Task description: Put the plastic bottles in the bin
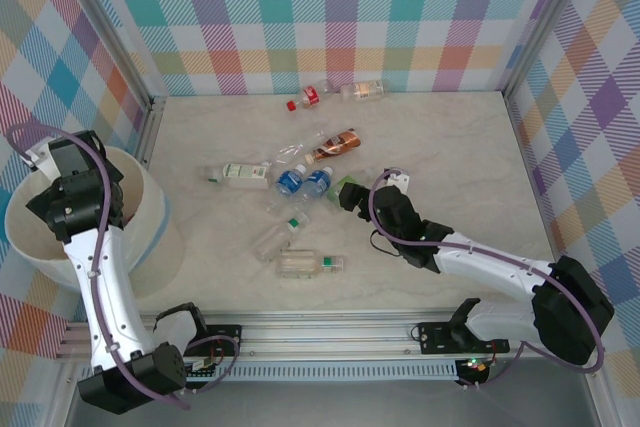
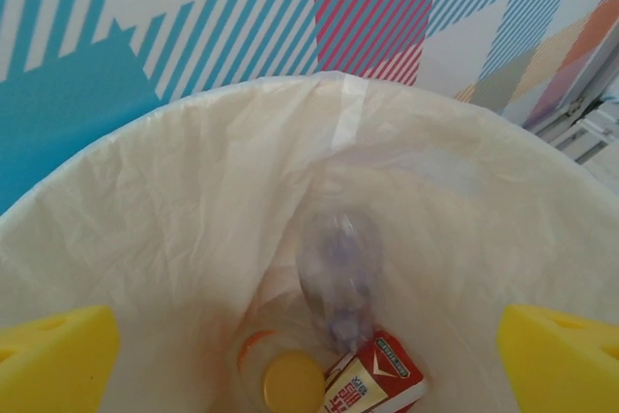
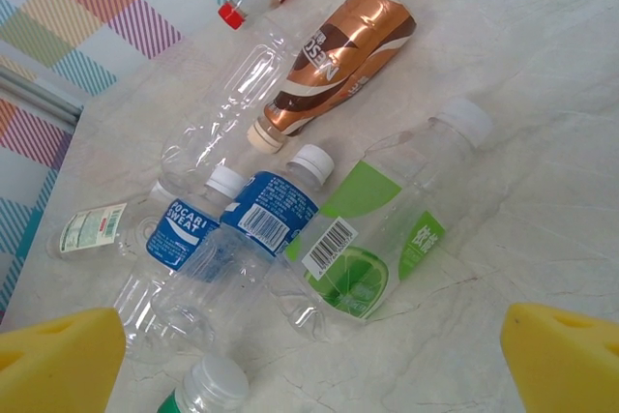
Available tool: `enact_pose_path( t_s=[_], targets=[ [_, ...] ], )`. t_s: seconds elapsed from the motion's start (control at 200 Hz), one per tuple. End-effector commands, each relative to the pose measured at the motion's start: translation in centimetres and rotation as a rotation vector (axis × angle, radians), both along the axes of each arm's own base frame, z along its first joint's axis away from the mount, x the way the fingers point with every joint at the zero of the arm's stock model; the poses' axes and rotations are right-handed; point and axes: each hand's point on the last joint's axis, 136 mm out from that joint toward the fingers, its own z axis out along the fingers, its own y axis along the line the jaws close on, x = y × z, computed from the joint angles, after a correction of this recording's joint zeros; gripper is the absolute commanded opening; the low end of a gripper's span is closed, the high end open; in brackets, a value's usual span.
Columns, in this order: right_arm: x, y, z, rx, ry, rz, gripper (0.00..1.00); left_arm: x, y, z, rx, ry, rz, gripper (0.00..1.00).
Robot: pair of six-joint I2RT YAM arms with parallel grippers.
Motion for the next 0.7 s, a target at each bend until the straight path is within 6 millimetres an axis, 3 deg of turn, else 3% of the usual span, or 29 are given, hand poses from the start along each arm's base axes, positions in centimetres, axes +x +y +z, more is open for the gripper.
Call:
enact_pose_path(
  t_s=[0.0,0.365,0.615,0.695],
  targets=[
    [0.0,0.8,-0.1,-0.02,-0.003,0.052,1.0,0.1,-0.7,1.3,-0.019,-0.1,-0.032,1.0],
    [-3.2,5.3,-0.3,-0.292,-0.093,0.559,1.0,1.5,-4.0,2.6,-0.118,-0.234,-0.202,1.0],
    [-7.0,6.9,-1.4,-0.428,-0.095,0.917,1.0,3.3,-8.1,3.2,-0.186,-0.255,-0.386,1.0],
    [-8.1,7.3,-1.9,-0.436,-0.092,1.013,1.0,4.3,-10.3,3.2,-0.217,-0.233,-0.476,1.0]
  ],
)
